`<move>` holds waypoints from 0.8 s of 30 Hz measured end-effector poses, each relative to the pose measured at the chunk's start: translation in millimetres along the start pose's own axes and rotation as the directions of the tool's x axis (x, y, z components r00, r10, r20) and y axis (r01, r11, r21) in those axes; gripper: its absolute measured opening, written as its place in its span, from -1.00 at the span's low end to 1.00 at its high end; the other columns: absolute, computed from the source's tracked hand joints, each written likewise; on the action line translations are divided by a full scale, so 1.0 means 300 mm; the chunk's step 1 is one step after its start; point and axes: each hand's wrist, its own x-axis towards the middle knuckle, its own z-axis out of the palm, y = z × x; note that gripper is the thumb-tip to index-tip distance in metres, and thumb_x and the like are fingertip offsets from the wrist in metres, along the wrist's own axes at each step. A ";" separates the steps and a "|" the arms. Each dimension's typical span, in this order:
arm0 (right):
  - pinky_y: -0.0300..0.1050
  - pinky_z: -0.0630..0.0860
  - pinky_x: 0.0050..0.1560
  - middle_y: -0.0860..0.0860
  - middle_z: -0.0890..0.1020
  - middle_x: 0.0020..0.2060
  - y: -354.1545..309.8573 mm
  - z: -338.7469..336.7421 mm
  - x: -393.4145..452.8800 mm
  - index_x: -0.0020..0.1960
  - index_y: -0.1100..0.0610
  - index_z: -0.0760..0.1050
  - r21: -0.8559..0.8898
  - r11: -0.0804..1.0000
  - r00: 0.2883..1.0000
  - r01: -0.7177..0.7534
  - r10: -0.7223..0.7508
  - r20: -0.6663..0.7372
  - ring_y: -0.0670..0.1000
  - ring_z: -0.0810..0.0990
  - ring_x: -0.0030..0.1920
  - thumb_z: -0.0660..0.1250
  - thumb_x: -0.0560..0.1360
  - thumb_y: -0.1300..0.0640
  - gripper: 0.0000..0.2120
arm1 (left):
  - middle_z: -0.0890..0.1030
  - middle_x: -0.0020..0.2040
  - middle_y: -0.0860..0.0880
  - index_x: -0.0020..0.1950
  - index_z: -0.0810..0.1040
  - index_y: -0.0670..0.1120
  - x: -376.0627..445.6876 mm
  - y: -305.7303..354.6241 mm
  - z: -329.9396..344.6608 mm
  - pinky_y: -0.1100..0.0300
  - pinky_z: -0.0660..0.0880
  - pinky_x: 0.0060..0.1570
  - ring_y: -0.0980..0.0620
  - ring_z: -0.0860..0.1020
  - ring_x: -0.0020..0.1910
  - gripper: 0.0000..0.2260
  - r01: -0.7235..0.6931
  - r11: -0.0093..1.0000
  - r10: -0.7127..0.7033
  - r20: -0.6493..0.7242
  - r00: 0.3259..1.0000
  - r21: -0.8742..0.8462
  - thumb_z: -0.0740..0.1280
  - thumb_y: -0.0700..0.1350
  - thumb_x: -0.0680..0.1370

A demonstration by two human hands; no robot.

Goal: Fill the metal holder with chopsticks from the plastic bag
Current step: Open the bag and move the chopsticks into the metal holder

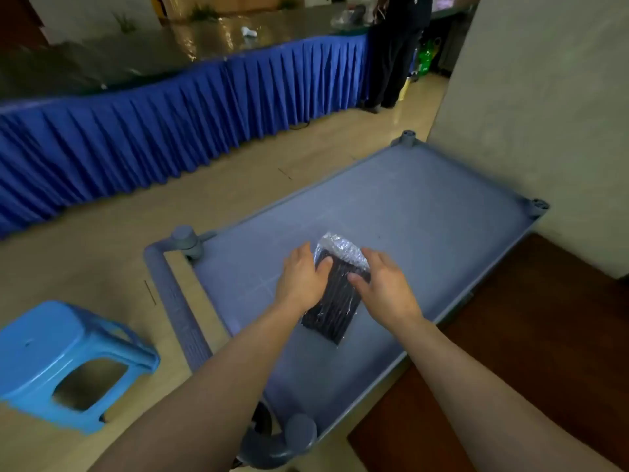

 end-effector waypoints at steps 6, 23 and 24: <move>-0.04 0.47 0.03 0.14 0.60 0.03 0.053 0.099 -0.001 0.49 0.19 0.34 0.078 0.978 0.977 -0.194 0.186 0.104 0.14 0.56 0.05 0.33 0.62 0.01 -0.49 | 0.52 0.32 -0.29 0.34 0.42 -0.27 0.032 -0.042 0.066 -0.14 0.44 0.28 -0.29 0.45 0.33 -0.61 0.127 0.987 -0.133 0.064 0.989 0.099 0.27 -0.01 0.64; -0.06 0.53 -0.20 0.15 0.57 -0.15 0.116 0.265 0.002 -0.03 0.18 0.51 0.657 0.372 0.707 -0.656 0.609 0.361 0.10 0.52 -0.17 0.40 0.59 0.11 -0.86 | 0.56 0.06 -0.08 0.36 0.48 -0.27 0.056 -0.142 0.083 0.14 0.47 0.03 -0.08 0.55 0.01 -0.57 0.435 0.831 -0.440 0.069 0.896 -0.346 0.44 -0.11 0.56; -0.10 0.49 -0.24 0.13 0.55 -0.21 0.117 0.262 -0.001 -0.05 0.18 0.51 0.661 0.359 0.701 -0.659 0.612 0.367 0.07 0.49 -0.23 0.41 0.58 0.14 -0.88 | 0.61 0.13 -0.15 0.38 0.48 -0.27 0.056 -0.145 0.079 0.08 0.52 0.12 -0.12 0.59 0.08 -0.55 0.453 0.801 -0.461 0.082 0.884 -0.391 0.46 -0.13 0.55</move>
